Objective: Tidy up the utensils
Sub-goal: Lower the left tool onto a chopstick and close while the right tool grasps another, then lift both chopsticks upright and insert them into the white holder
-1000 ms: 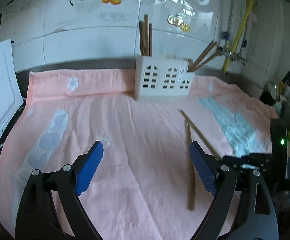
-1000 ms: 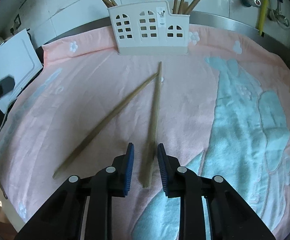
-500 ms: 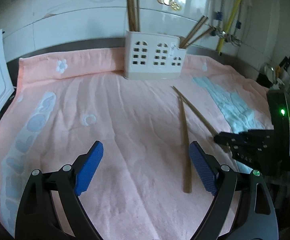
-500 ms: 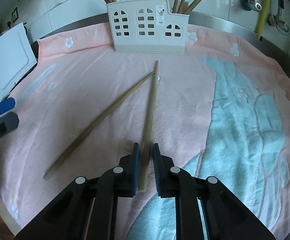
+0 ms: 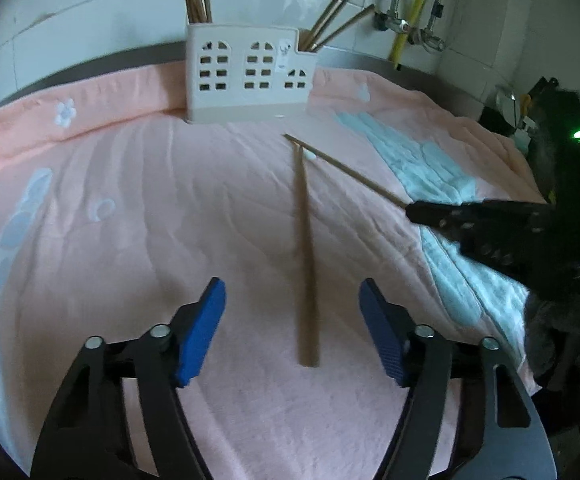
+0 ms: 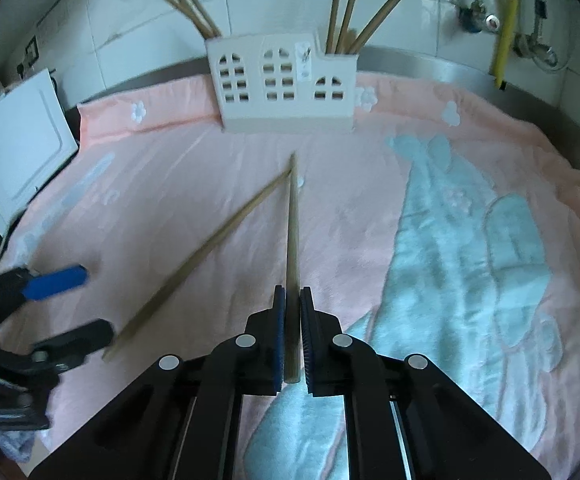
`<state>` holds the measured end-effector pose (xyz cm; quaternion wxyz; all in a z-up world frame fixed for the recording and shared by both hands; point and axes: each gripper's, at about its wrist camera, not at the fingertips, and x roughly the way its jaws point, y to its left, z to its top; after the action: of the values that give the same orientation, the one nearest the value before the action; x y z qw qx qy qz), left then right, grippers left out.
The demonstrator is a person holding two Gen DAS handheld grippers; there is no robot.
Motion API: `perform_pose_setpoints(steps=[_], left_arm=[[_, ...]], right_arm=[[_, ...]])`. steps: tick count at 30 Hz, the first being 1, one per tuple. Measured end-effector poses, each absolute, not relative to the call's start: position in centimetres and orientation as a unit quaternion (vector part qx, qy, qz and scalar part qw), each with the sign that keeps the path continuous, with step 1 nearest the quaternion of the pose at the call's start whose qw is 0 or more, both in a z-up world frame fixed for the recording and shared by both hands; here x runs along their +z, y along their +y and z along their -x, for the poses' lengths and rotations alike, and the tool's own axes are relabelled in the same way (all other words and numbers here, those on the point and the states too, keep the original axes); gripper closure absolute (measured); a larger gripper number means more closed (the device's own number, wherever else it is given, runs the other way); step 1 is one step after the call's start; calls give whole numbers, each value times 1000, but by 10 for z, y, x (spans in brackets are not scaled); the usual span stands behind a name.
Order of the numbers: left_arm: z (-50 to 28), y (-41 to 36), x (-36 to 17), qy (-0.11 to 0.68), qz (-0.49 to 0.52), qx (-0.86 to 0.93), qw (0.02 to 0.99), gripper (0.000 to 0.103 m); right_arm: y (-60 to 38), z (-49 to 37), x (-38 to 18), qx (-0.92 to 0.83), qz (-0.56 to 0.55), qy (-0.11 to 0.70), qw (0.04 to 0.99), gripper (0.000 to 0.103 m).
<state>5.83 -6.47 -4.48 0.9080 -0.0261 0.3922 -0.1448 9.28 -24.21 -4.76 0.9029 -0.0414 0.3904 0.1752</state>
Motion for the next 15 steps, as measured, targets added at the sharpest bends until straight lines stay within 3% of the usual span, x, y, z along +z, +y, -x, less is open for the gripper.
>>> perform_pose_setpoints(steps=[6,15], left_arm=[[-71,-74,-57,414,31,-158,896,70],[-80,-86,-61,426,12,-164,889,88]], right_arm=[[-254,-83,-19,174,26,356,918,96],[-259,-78,12,179,17,319,930,96]])
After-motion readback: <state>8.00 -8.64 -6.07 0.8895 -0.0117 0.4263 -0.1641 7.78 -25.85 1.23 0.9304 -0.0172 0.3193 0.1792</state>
